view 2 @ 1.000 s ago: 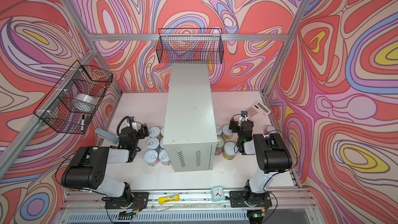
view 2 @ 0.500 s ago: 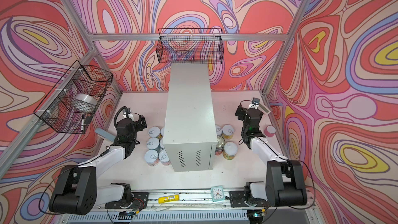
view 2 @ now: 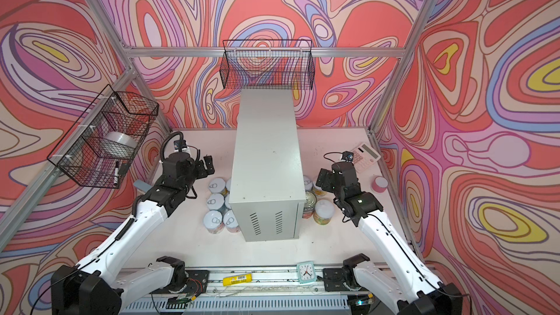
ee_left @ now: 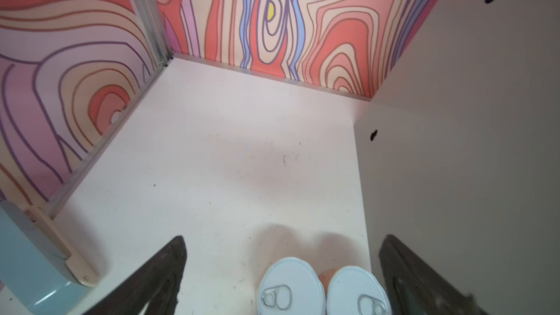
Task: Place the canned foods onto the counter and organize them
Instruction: 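Lower the right gripper onto the large can while the left gripper moves over cans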
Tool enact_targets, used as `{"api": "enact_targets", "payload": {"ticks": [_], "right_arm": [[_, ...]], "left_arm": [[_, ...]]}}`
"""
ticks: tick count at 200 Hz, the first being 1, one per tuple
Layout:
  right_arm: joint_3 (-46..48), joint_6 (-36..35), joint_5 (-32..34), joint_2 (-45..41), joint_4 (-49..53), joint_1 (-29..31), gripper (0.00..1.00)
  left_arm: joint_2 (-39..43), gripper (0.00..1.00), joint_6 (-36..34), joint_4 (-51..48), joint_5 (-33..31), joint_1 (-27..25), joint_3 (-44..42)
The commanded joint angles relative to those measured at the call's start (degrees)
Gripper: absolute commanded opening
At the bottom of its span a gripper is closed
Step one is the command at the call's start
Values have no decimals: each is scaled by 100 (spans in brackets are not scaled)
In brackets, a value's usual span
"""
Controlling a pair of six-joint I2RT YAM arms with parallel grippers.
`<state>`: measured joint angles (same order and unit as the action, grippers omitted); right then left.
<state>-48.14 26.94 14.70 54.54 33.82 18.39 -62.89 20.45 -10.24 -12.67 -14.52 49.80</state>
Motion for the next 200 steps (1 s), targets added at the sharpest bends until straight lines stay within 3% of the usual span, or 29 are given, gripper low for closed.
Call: {"api": "enact_targets", "payload": {"ticks": [1,27,65,129,200], "right_arm": [[-406,759,130,-163,1698,153,98],[-524,1175,7,-426,2455,164,98],[-189,1580,-975,-612,2689,188,94],[304,1723,-1123,-684,2946,358,90],[594,1722,-1254,-373,2396,453,87]], "left_arm": [[190,100,416,-1139,973,11,227],[357,99,495,-1442,1391,9,276],[445,99,530,-1278,1407,-5,91],[273,99,583,-989,1531,2,20],[255,99,622,-848,1478,3,-113]]}}
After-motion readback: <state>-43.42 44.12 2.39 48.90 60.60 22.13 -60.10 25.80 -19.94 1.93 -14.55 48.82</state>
